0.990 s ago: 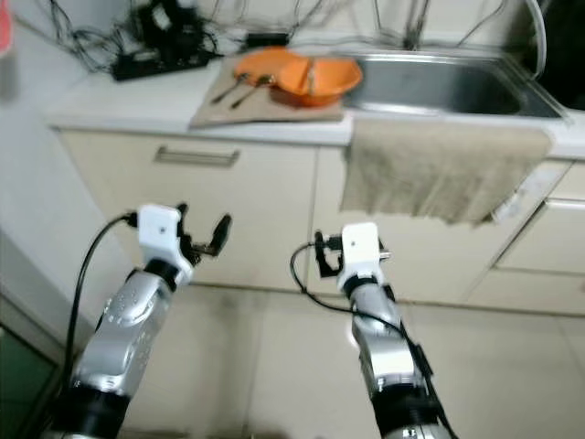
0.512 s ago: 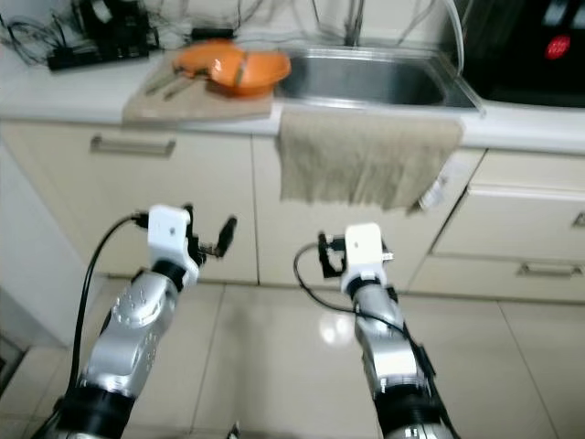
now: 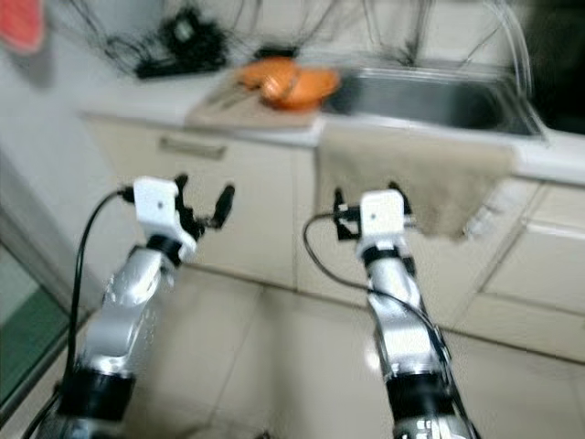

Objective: Kitchen organization

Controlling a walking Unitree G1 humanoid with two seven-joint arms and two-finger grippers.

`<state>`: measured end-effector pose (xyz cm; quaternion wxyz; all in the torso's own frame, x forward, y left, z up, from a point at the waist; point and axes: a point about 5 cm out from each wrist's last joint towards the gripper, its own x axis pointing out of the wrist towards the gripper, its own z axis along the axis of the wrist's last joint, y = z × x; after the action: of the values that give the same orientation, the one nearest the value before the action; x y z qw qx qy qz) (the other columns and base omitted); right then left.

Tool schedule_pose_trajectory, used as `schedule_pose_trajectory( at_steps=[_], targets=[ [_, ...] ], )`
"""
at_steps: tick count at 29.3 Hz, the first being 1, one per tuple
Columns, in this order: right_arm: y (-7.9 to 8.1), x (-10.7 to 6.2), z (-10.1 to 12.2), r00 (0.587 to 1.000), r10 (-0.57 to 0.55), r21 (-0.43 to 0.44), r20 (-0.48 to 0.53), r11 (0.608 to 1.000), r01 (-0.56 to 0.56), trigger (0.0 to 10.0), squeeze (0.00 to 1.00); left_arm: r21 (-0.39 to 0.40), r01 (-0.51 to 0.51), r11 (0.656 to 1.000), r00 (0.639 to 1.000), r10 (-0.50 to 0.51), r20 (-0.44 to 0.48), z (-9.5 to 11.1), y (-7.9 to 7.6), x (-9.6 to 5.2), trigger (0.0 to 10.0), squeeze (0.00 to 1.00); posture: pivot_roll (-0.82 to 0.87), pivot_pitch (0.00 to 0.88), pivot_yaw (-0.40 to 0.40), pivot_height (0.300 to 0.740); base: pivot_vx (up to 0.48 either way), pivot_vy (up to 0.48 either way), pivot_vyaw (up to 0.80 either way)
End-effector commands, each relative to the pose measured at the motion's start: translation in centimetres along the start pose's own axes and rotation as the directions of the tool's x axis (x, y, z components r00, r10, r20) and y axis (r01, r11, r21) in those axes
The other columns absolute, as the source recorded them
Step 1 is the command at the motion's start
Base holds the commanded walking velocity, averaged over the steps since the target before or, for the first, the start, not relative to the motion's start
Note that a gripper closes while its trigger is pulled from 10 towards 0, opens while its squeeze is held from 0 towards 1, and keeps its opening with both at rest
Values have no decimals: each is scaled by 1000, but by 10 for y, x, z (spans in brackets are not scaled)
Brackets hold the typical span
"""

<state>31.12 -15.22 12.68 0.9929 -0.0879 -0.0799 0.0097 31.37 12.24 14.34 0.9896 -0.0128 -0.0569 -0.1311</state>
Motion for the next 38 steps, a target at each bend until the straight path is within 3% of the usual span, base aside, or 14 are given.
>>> schedule_pose_trajectory(
  at_steps=[1, 8, 13, 29, 38],
  targets=[
    [7, 8, 14, 999, 24, 24, 33, 999, -25, 10000, 0, -5, -3, 1000, 1000, 3, -23, 3, 7, 4, 10000, 0, 26, 0, 43, 740, 480, 0, 0],
    [12, 5, 12, 1000, 15, 30, 26, 999, -16, 10000, 0, 21, 63, 998, 997, -62, -35, 8, 2, 9, 10000, 0, 26, 0, 54, 740, 480, 0, 0],
    [17, 1, 4, 1000, 14, 36, -7, 999, -14, 10000, 0, 15, 180, 984, 983, -179, -27, 12, -17, 7, 10000, 0, 28, 0, 57, 740, 467, 0, 0],
    [16, 1, 4, 1000, -3, 15, 2, 1000, 3, 10000, 0, 20, 230, 973, 973, -230, 15, 22, -32, 4, 10000, 0, 32, 0, 58, 740, 443, 0, 0],
    [19, 2, 3, 1000, 6, 13, 8, 1000, -6, 10000, 0, 3, 222, 975, 970, -221, 96, 39, -37, 0, 10000, 0, 48, 0, 52, 740, 469, 0, 0]
  ],
)
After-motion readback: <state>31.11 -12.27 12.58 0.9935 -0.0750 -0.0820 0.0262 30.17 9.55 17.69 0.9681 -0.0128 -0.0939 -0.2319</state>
